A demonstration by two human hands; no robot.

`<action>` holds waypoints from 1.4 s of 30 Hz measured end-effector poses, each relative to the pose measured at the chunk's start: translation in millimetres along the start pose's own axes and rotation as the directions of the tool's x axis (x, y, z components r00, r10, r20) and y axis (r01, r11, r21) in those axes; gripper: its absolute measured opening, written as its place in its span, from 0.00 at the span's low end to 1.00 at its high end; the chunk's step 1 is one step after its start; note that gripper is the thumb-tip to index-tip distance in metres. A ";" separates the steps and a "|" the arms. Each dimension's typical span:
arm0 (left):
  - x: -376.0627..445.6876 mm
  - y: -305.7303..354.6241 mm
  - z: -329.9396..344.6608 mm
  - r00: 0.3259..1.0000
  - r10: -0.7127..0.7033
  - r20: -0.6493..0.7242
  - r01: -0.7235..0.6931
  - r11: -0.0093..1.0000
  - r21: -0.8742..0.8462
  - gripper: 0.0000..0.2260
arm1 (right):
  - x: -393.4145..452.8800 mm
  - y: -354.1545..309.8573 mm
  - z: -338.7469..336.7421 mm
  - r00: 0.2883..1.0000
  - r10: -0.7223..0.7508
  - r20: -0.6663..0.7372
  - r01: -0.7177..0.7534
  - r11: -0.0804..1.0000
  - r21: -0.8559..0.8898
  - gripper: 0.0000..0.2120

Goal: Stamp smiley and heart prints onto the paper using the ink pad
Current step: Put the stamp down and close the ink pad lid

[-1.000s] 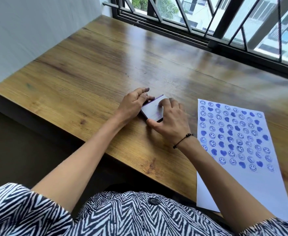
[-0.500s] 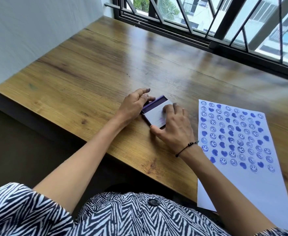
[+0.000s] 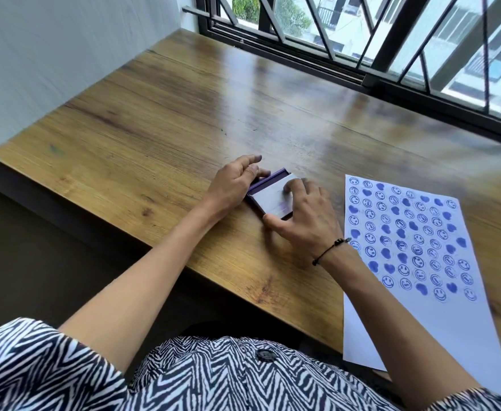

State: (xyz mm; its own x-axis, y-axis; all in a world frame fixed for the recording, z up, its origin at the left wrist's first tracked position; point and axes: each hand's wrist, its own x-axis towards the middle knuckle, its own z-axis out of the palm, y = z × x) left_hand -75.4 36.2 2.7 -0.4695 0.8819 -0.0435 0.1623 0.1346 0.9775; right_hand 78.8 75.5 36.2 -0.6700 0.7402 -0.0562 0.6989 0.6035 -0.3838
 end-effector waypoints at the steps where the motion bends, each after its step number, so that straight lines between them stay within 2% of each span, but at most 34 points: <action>1: -0.1 0.1 0.2 1.000 -0.002 0.001 0.002 1.000 -0.001 0.14 | 1.1 -0.2 -0.3 1.000 -0.005 0.002 0.005 1.000 0.001 0.27; 6: -0.5 0.9 0.2 1.000 -0.012 -0.001 0.012 0.999 -0.031 0.13 | 1.9 -0.3 -1.0 0.997 -0.013 -0.071 0.015 0.999 0.035 0.27; 15: -2.3 1.7 0.0 1.000 -0.015 -0.003 0.015 1.000 -0.021 0.14 | -2.7 -1.1 6.9 0.997 -0.046 -0.066 0.044 0.998 -0.036 0.27; 30: -7.9 10.8 -0.1 1.000 -0.024 -0.009 0.024 1.000 -0.003 0.14 | -4.2 1.5 8.8 0.982 -0.042 -0.185 0.046 0.999 0.018 0.30; 42: -8.0 10.4 -0.7 1.000 -0.030 -0.006 0.030 0.999 0.038 0.14 | 2.5 4.0 10.9 0.991 -0.047 -0.123 0.049 0.999 0.013 0.27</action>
State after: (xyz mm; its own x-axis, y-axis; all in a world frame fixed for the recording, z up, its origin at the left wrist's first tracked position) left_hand -70.6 30.3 13.3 -0.4790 0.8749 -0.0716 0.1813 0.1784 0.9671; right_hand 77.2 76.6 24.4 -0.6662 0.7419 0.0758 0.6622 0.6352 -0.3976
